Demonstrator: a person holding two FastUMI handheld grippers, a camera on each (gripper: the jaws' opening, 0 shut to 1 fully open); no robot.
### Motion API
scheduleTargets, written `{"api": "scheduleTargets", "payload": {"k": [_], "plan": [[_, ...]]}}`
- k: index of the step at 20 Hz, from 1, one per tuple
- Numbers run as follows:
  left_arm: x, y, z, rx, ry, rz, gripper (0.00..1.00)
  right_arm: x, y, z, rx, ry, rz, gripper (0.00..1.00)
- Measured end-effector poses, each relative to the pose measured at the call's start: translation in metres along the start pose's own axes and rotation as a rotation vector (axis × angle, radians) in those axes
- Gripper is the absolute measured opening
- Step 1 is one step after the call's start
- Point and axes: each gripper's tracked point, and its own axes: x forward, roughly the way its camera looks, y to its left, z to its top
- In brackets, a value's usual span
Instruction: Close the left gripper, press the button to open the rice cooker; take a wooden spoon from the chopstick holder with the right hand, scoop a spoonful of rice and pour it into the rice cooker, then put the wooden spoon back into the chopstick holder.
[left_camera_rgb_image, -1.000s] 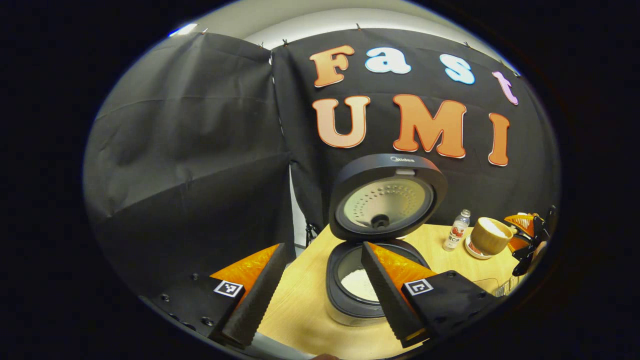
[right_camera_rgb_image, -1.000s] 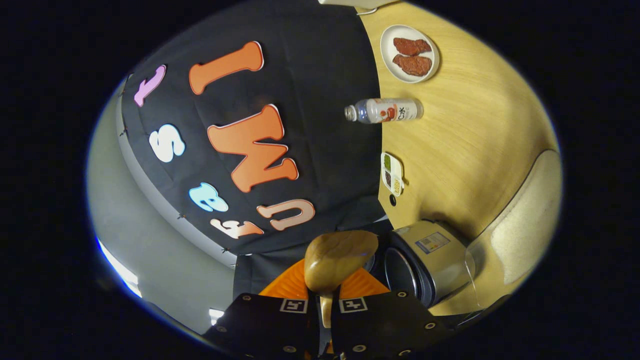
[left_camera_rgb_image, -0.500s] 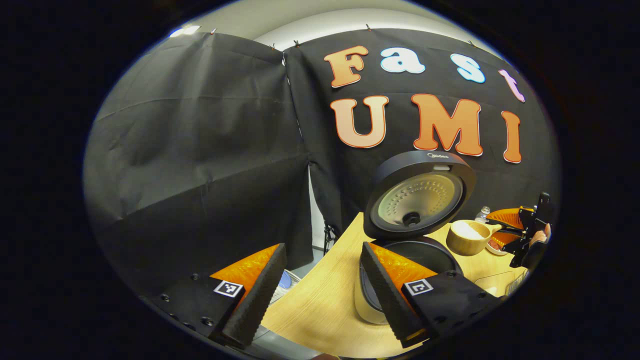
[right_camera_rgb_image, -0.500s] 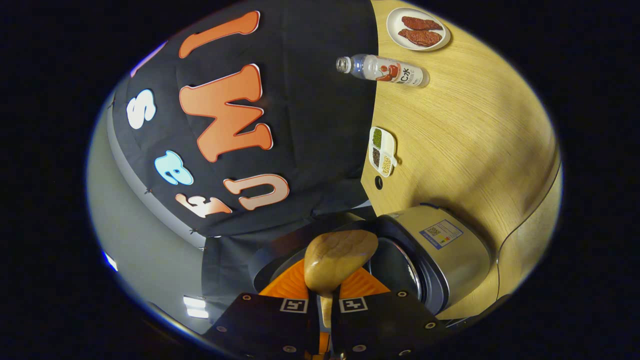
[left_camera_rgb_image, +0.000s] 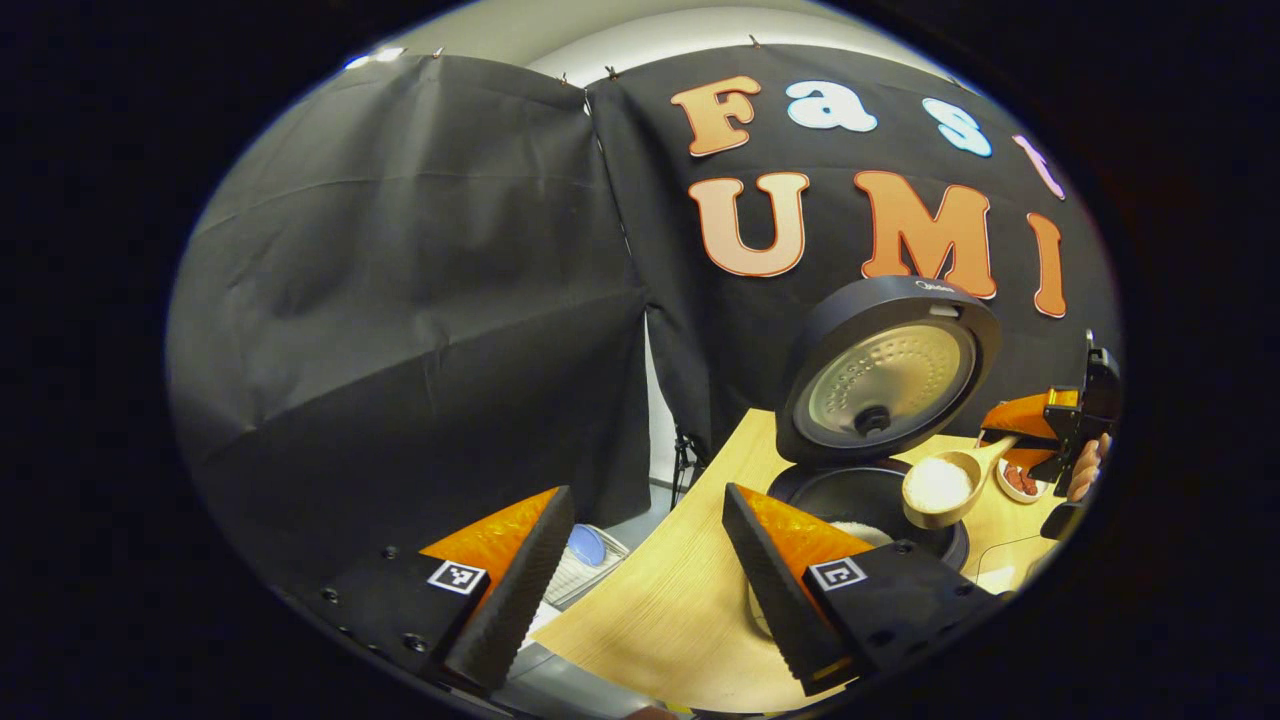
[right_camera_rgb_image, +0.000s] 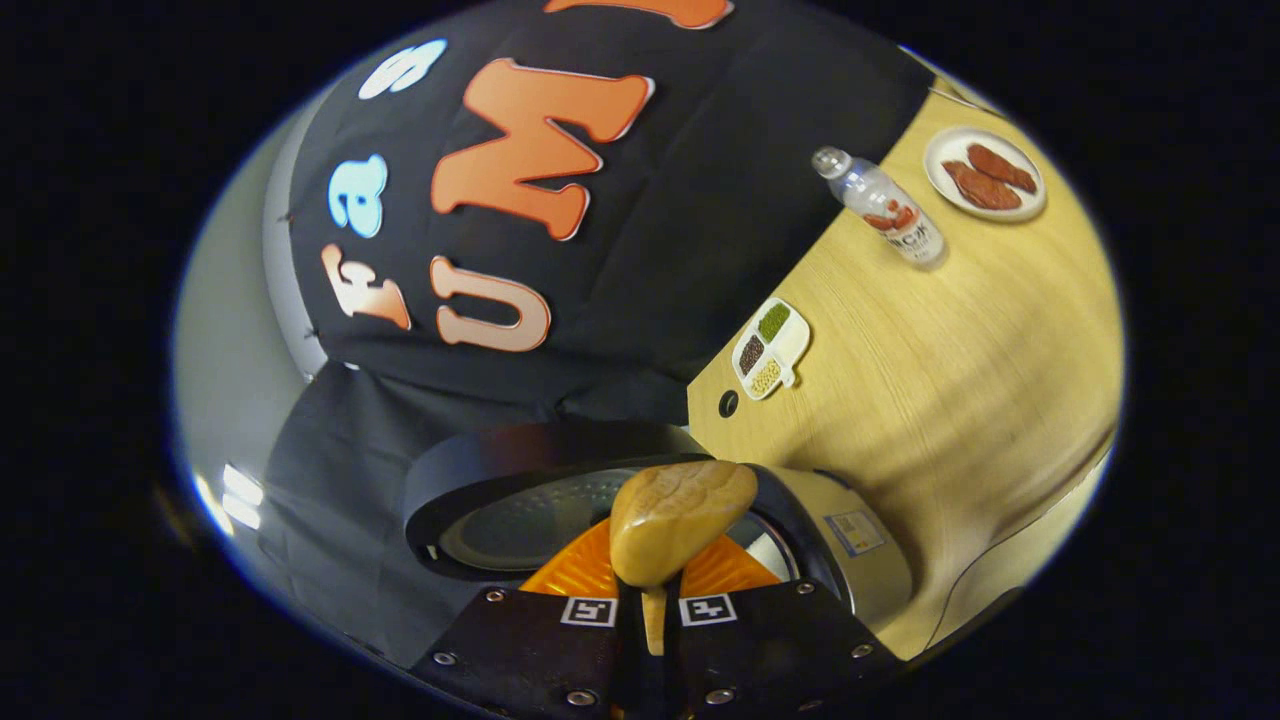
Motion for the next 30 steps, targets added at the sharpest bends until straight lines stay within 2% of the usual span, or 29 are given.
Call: {"api": "scheduleTargets", "payload": {"k": [4, 5, 8, 13, 14, 15, 16, 17, 18, 19, 20, 21, 22, 23, 24, 29, 30], "plan": [[0.001, -0.002, 0.003, 0.016, -0.01, -0.002, 0.96, -0.001, 0.017, 0.01, -0.209, -0.045, -0.021, 0.09], [0.002, -0.004, 0.003, 0.018, -0.011, -0.002, 1.0, -0.003, 0.019, 0.009, -0.256, -0.053, -0.021, 0.08], [0.003, -0.009, 0.002, 0.015, -0.005, -0.008, 1.0, -0.003, 0.025, 0.007, -0.358, -0.059, -0.019, 0.08], [0.003, -0.012, 0.003, 0.015, -0.003, -0.008, 1.0, -0.002, 0.035, 0.007, -0.409, -0.058, 0.003, 0.08], [0.003, -0.012, 0.003, 0.014, -0.003, -0.007, 0.96, -0.002, 0.037, 0.007, -0.4, -0.058, 0.012, 0.08], [0.002, -0.011, 0.002, 0.014, -0.002, -0.007, 1.0, -0.001, 0.039, 0.008, -0.394, -0.06, 0.016, 0.08], [0.001, -0.012, 0.002, 0.017, -0.001, -0.006, 0.96, -0.001, 0.042, 0.009, -0.399, -0.064, 0.023, 0.08], [0.001, -0.012, 0.002, 0.018, -0.002, -0.005, 1.0, -0.004, 0.046, 0.01, -0.412, -0.072, 0.028, 0.09], [0.0, -0.012, 0.004, 0.02, -0.003, -0.005, 0.96, -0.004, 0.048, 0.012, -0.436, -0.08, 0.035, 0.09], [0.001, -0.012, 0.004, 0.022, -0.003, -0.005, 1.0, -0.004, 0.05, 0.013, -0.463, -0.087, 0.041, 0.08], [0.0, -0.013, 0.003, 0.023, -0.002, -0.006, 0.96, -0.005, 0.056, 0.012, -0.498, -0.089, 0.048, 0.08], [0.0, -0.012, 0.003, 0.024, -0.002, -0.005, 1.0, -0.005, 0.063, 0.011, -0.529, -0.094, 0.058, 0.08], [0.001, -0.013, 0.004, 0.024, -0.003, -0.006, 0.96, -0.007, 0.072, 0.009, -0.562, -0.097, 0.069, 0.08], [0.001, -0.013, 0.004, 0.024, -0.005, -0.006, 1.0, -0.008, 0.074, 0.009, -0.58, -0.1, 0.076, 0.08], [0.001, -0.014, 0.005, 0.024, -0.006, -0.007, 0.96, -0.009, 0.076, 0.007, -0.599, -0.097, 0.086, 0.08], [0.0, -0.012, 0.003, 0.019, -0.001, -0.004, 0.96, -0.013, 0.088, 0.005, -0.677, -0.111, 0.107, 0.08], [0.0, -0.011, 0.002, 0.018, 0.001, -0.002, 1.0, -0.013, 0.09, 0.005, -0.683, -0.11, 0.112, 0.08]]}}
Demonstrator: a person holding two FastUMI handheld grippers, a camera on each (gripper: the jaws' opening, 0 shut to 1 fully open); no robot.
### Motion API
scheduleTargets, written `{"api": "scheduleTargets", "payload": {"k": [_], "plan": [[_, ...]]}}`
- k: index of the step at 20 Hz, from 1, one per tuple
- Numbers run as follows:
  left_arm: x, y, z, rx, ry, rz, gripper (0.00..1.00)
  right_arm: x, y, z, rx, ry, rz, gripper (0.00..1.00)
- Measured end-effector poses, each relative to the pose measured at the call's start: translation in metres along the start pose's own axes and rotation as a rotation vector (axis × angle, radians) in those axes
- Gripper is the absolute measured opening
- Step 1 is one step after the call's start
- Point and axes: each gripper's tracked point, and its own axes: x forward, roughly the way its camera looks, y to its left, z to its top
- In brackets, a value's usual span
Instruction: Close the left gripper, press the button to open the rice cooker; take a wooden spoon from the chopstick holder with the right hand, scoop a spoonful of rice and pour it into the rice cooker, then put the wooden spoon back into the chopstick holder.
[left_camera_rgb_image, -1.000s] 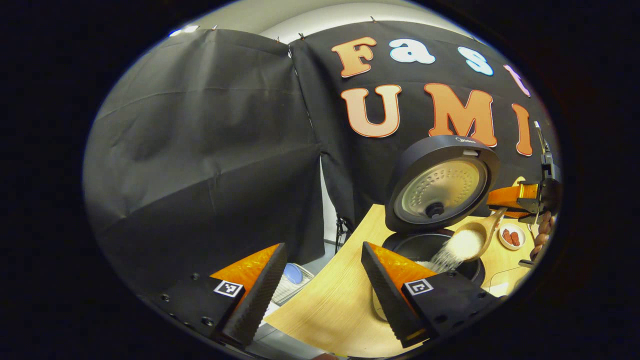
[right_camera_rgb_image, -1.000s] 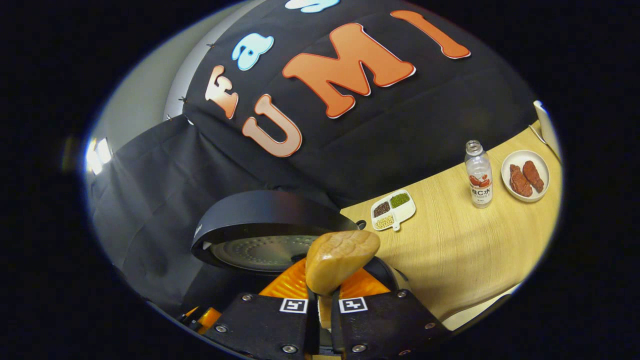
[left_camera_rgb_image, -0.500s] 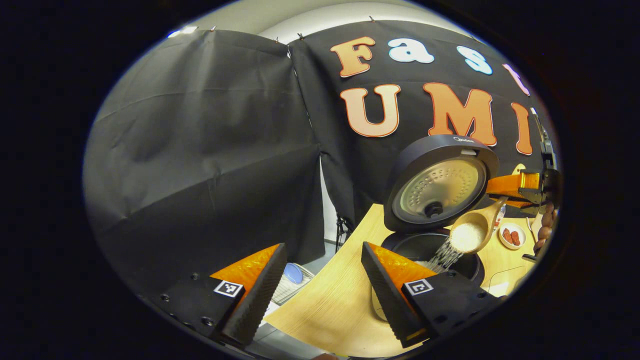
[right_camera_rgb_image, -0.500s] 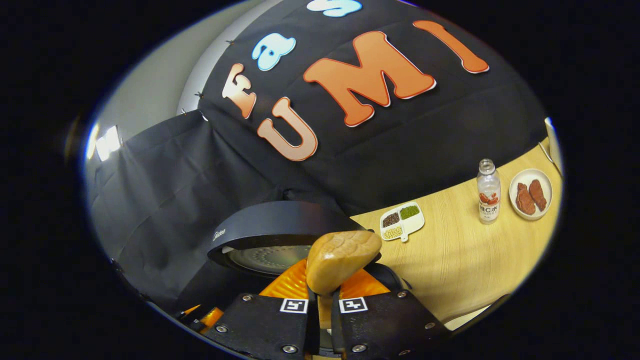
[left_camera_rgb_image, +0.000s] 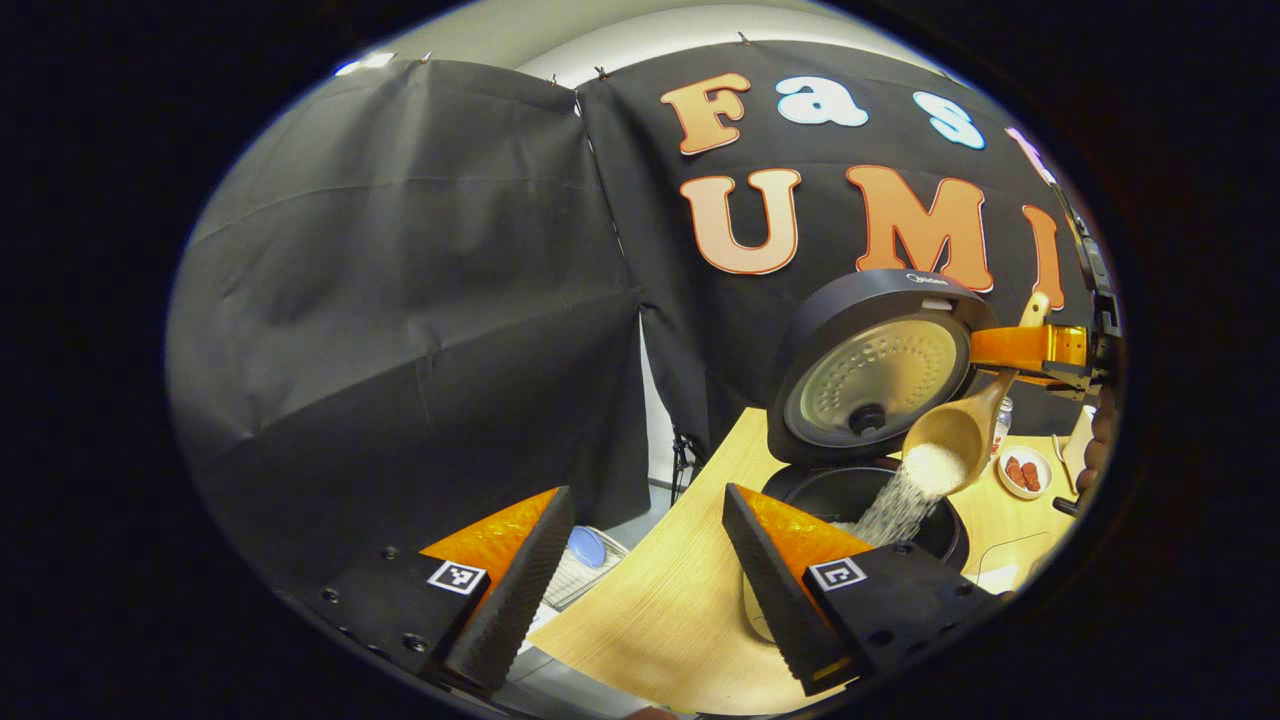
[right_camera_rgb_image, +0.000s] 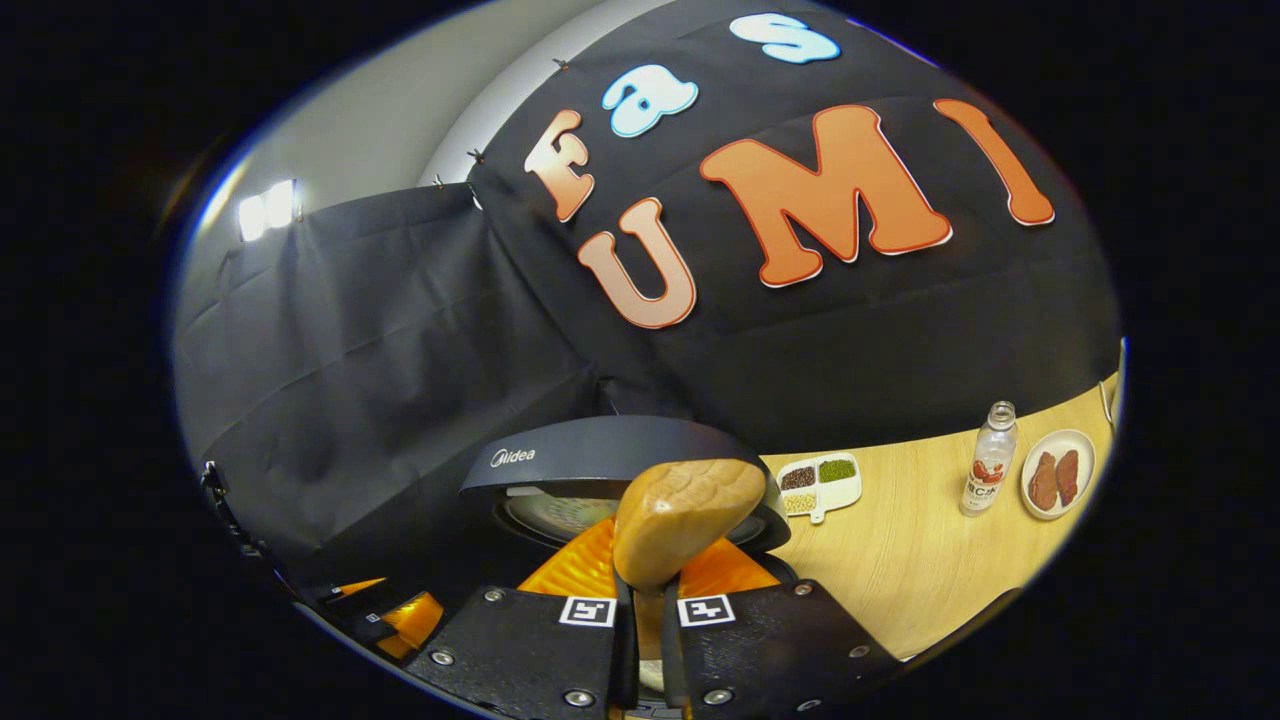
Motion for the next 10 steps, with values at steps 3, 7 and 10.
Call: {"api": "scheduleTargets", "payload": {"k": [3, 7, 10], "plan": [[-0.001, 0.0, -0.002, 0.001, 0.005, 0.002, 1.0, -0.001, 0.004, 0.003, -0.029, -0.007, 0.009, 0.08], [0.0, -0.001, -0.004, 0.009, 0.005, 0.003, 0.96, -0.003, 0.011, 0.006, -0.112, -0.021, 0.021, 0.08], [0.001, -0.002, -0.005, 0.013, 0.01, 0.001, 1.0, -0.007, 0.02, 0.001, -0.184, -0.021, 0.038, 0.08]]}}
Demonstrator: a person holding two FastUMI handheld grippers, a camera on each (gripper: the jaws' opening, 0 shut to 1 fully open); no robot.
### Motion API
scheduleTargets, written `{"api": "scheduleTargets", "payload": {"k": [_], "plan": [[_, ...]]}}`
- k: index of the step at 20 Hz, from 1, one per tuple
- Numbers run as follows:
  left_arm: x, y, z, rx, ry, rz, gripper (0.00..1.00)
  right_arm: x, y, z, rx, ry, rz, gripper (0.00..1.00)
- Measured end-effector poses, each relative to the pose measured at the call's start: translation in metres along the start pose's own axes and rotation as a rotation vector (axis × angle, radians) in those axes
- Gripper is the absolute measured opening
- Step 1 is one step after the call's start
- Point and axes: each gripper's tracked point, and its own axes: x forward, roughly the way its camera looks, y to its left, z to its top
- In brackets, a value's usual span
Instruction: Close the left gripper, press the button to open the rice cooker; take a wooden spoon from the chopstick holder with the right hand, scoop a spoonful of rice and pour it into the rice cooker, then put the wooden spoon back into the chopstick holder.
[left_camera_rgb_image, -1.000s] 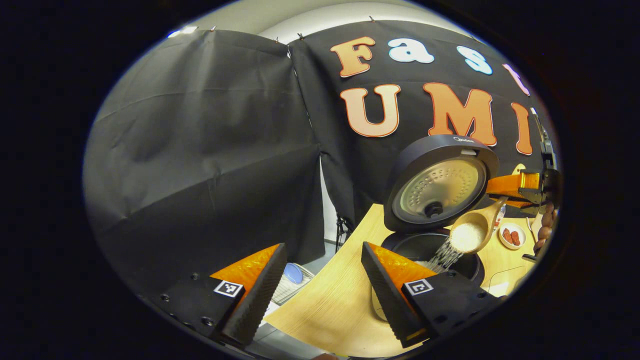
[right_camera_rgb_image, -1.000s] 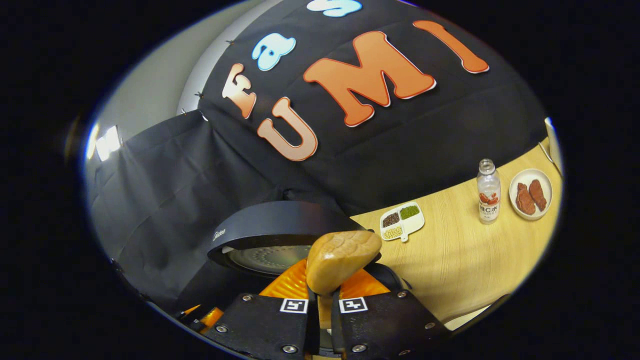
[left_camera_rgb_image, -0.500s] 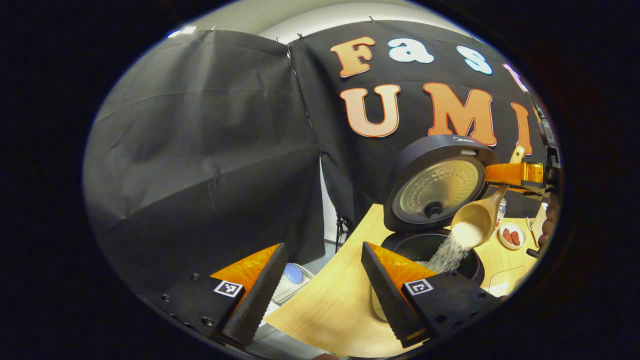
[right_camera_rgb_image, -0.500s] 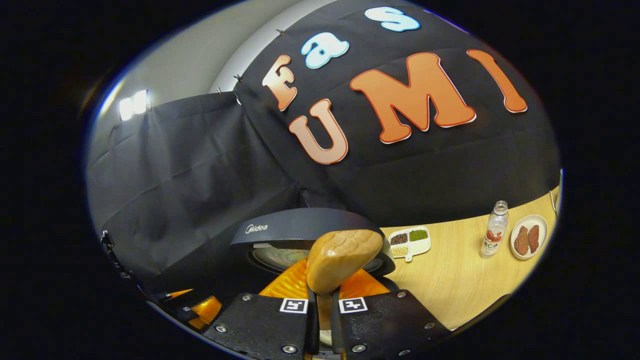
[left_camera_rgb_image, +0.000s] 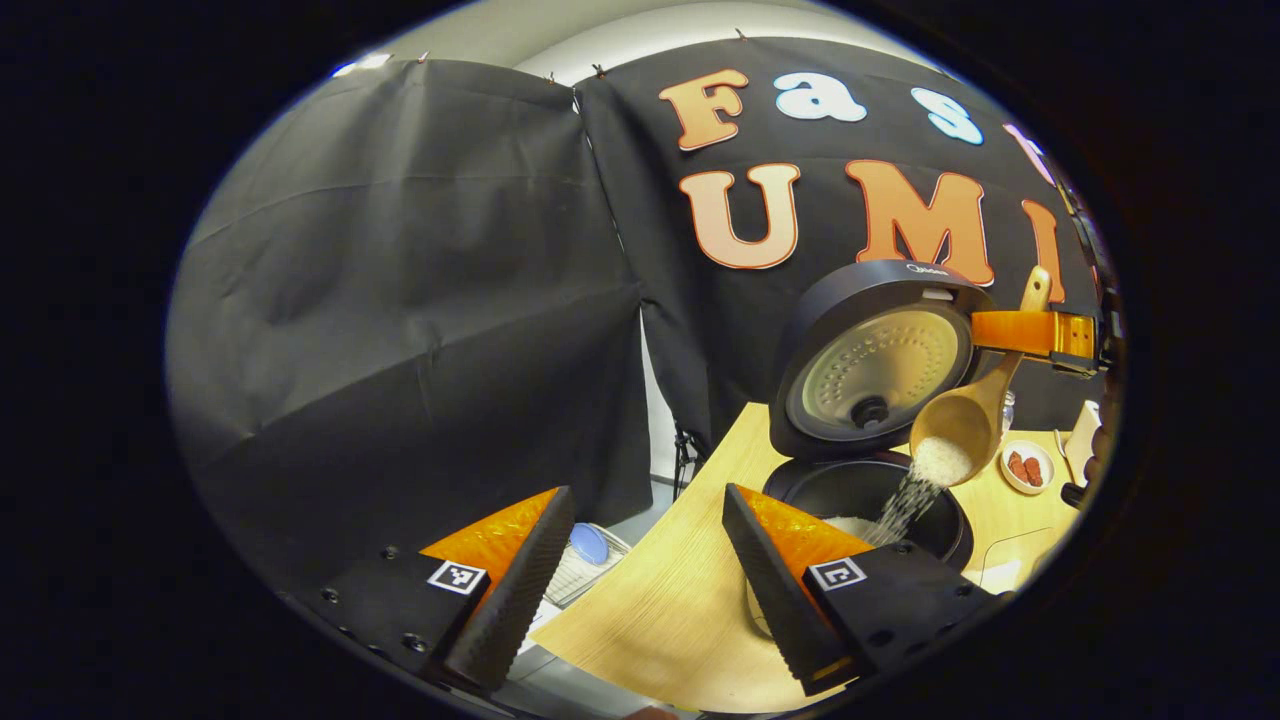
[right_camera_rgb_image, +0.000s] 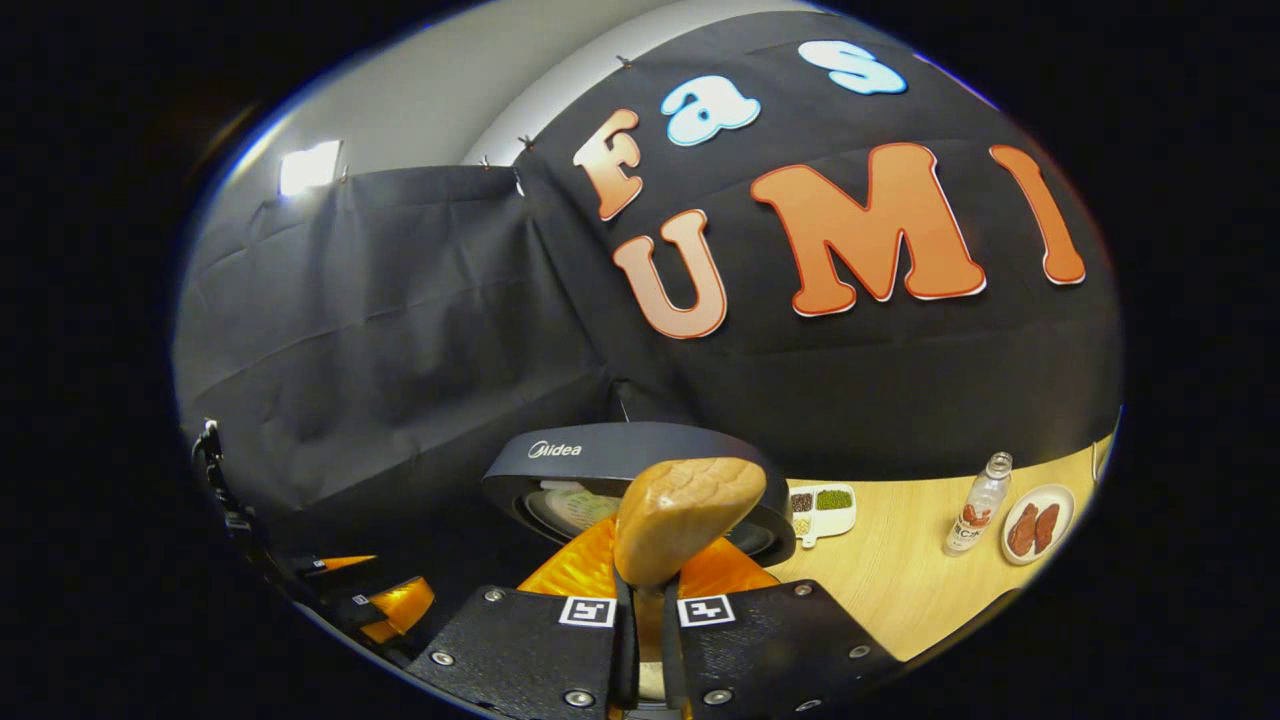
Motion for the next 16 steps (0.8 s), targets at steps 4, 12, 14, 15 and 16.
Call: {"api": "scheduleTargets", "payload": {"k": [4, 12, 14, 15, 16], "plan": [[-0.001, -0.001, 0.0, 0.0, 0.0, -0.003, 1.0, -0.001, 0.007, -0.002, -0.107, -0.005, 0.008, 0.08], [-0.001, 0.002, -0.001, -0.012, 0.006, 0.001, 1.0, -0.007, 0.03, 0.011, -0.319, -0.067, 0.052, 0.08], [-0.001, 0.003, -0.001, -0.014, 0.004, 0.003, 0.96, -0.011, 0.039, 0.01, -0.391, -0.088, 0.058, 0.08], [-0.003, 0.003, -0.001, -0.014, 0.003, 0.006, 0.96, -0.013, 0.044, 0.01, -0.432, -0.101, 0.059, 0.08], [-0.003, 0.002, -0.002, -0.016, 0.003, 0.007, 0.96, -0.015, 0.046, 0.009, -0.479, -0.115, 0.067, 0.08]]}}
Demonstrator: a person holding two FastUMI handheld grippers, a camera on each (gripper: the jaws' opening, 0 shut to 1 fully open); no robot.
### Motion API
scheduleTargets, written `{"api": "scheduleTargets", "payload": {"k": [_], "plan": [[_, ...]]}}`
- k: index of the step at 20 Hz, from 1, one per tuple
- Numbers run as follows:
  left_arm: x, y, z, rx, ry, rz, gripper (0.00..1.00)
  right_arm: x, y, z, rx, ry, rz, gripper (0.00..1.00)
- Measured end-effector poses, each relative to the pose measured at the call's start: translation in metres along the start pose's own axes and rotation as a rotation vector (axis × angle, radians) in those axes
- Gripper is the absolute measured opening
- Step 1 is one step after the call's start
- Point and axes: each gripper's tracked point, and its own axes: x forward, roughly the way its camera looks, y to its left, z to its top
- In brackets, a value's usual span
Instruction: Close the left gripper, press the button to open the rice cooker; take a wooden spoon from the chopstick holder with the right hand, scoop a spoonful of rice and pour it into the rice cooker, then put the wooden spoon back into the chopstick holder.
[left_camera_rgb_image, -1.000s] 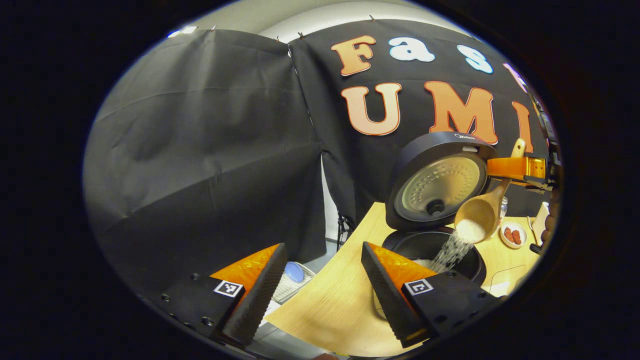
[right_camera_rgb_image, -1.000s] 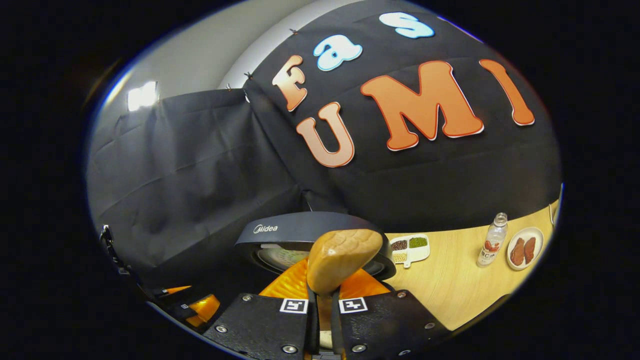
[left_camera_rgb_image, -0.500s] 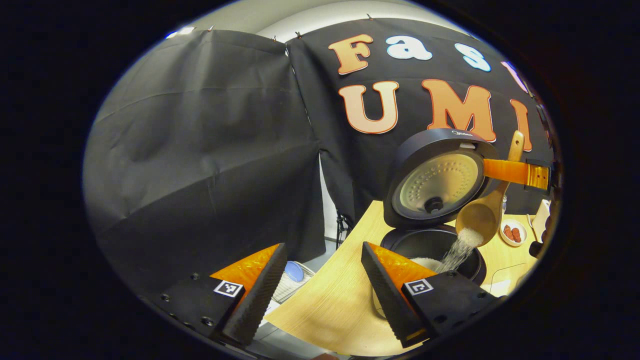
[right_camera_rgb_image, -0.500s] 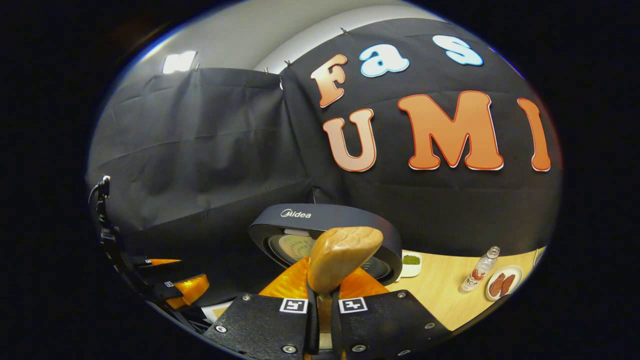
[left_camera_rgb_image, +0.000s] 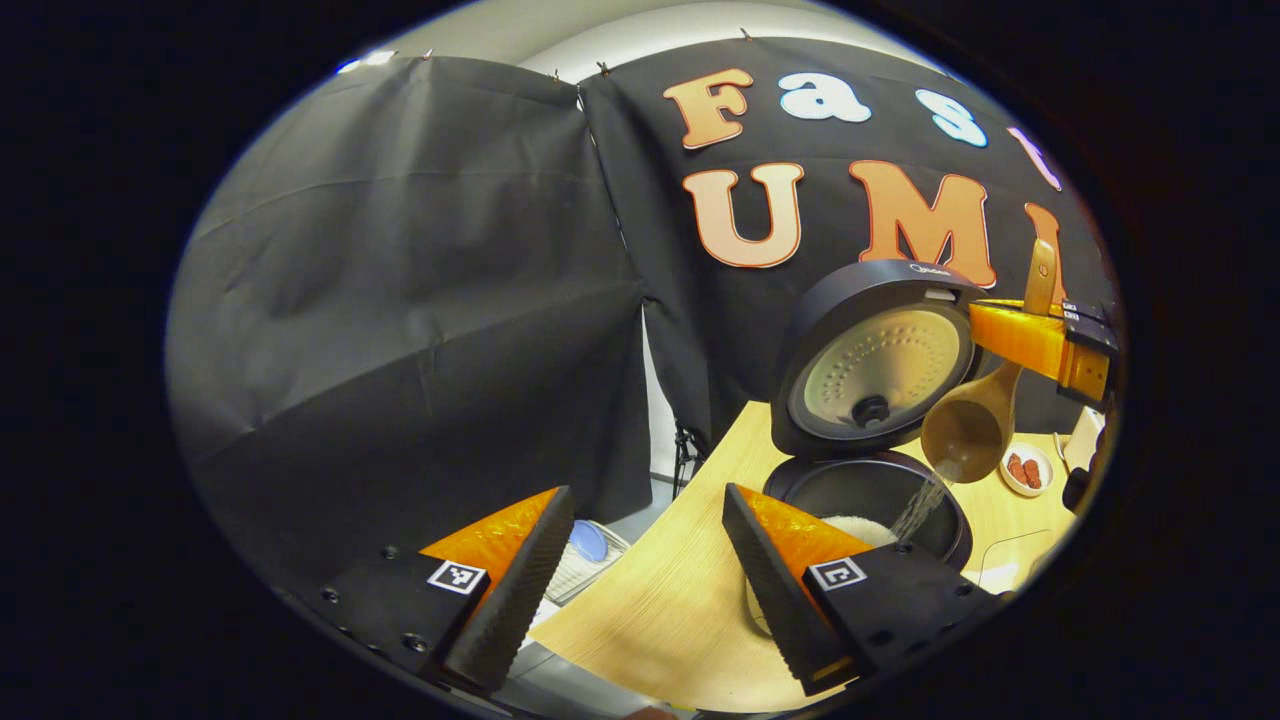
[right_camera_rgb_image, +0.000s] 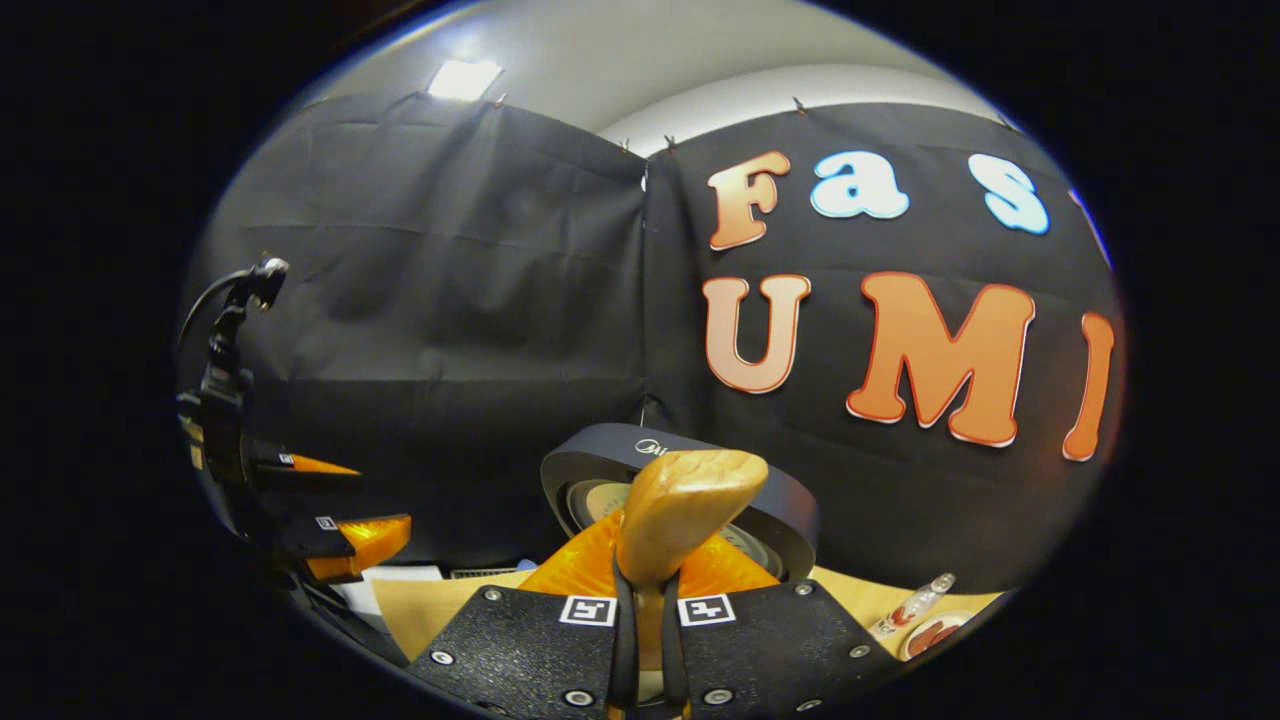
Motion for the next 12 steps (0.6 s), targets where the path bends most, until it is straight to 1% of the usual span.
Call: {"api": "scheduleTargets", "payload": {"k": [2, 3, 4, 7, 8, 10, 11, 12], "plan": [[-0.002, -0.003, -0.001, -0.013, 0.009, -0.006, 0.96, -0.001, 0.009, -0.007, -0.055, 0.009, 0.01, 0.08], [-0.004, -0.003, -0.001, -0.021, 0.01, -0.005, 0.96, -0.001, 0.01, -0.011, -0.052, 0.015, 0.016, 0.08], [-0.005, -0.004, 0.0, -0.024, 0.01, -0.002, 1.0, -0.003, 0.011, -0.014, -0.029, 0.014, 0.017, 0.08], [-0.013, -0.007, 0.002, -0.015, 0.003, 0.007, 0.97, -0.013, -0.001, -0.005, 0.087, -0.015, -0.007, 0.08], [-0.016, -0.009, 0.002, -0.012, 0.003, 0.01, 1.0, -0.014, -0.012, -0.001, 0.137, -0.021, -0.018, 0.08], [-0.022, -0.014, 0.003, -0.015, 0.005, 0.012, 1.0, -0.023, -0.032, 0.0, 0.243, -0.015, -0.035, 0.08], [-0.025, -0.019, 0.002, -0.027, 0.01, 0.006, 0.96, -0.029, -0.043, -0.002, 0.3, -0.013, -0.048, 0.08], [-0.027, -0.025, 0.003, -0.042, 0.014, 0.001, 1.0, -0.032, -0.052, -0.008, 0.352, -0.01, -0.059, 0.08]]}}
